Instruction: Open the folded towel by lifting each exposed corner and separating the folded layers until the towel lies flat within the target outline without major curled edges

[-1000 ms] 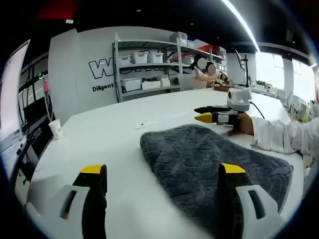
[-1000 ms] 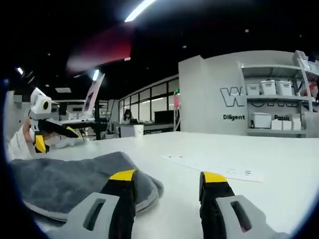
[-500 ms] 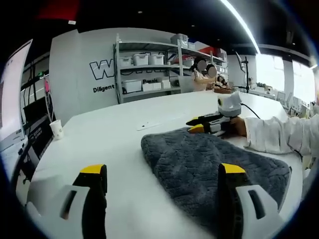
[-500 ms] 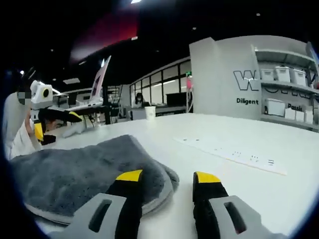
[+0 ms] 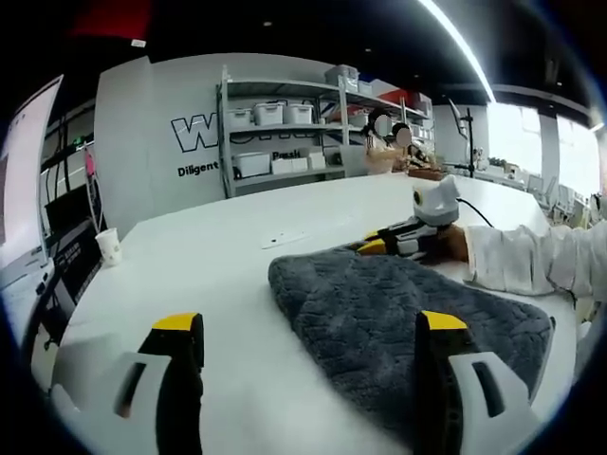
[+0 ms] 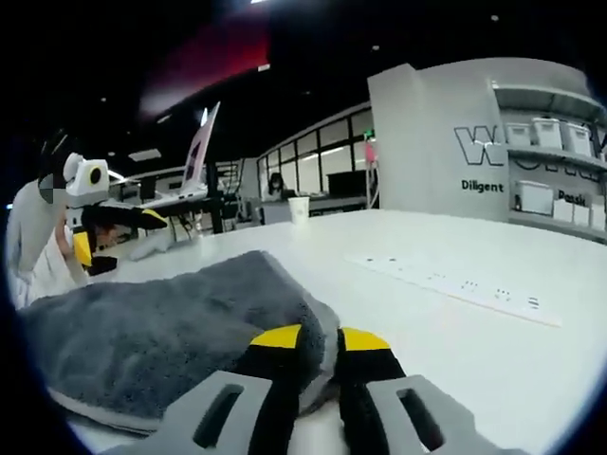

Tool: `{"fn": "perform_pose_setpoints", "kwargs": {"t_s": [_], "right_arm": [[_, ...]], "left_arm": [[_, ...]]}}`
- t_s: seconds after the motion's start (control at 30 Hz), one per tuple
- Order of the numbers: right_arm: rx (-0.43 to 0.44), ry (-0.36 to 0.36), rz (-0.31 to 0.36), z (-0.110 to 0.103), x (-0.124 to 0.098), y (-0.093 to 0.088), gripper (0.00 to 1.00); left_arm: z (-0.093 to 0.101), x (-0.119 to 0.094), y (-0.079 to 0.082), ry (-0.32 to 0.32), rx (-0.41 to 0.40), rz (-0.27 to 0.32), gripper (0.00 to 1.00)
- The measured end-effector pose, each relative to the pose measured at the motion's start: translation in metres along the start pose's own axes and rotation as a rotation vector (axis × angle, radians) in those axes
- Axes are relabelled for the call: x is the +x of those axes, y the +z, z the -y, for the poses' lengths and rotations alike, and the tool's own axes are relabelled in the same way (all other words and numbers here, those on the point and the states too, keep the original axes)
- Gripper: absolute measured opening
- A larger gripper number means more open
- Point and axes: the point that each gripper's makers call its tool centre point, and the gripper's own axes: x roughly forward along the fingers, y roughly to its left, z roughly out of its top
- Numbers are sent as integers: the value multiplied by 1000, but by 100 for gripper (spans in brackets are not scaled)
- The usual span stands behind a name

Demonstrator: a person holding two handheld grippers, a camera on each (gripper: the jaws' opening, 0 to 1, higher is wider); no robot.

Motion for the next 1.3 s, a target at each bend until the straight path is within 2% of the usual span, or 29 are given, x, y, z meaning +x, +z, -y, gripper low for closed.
{"fn": "perform_pose_setpoints", "kwargs": {"t_s": [0.87, 0.97, 1.03, 1.3], "right_arm": [[-16, -51, -6, 8, -4, 1, 5], [-14, -67, -7, 11, -5, 1, 5], [-18, -105, -7, 19, -7, 1, 5], [-19, -192, -10, 26, -22, -1, 5]], "left_arm": [[-1, 1, -3, 0, 14, -15, 91], [-2, 1, -3, 1, 12, -15, 91], [-2, 1, -4, 2, 11, -19, 91], [-3, 1, -5, 4, 9, -22, 91]]}}
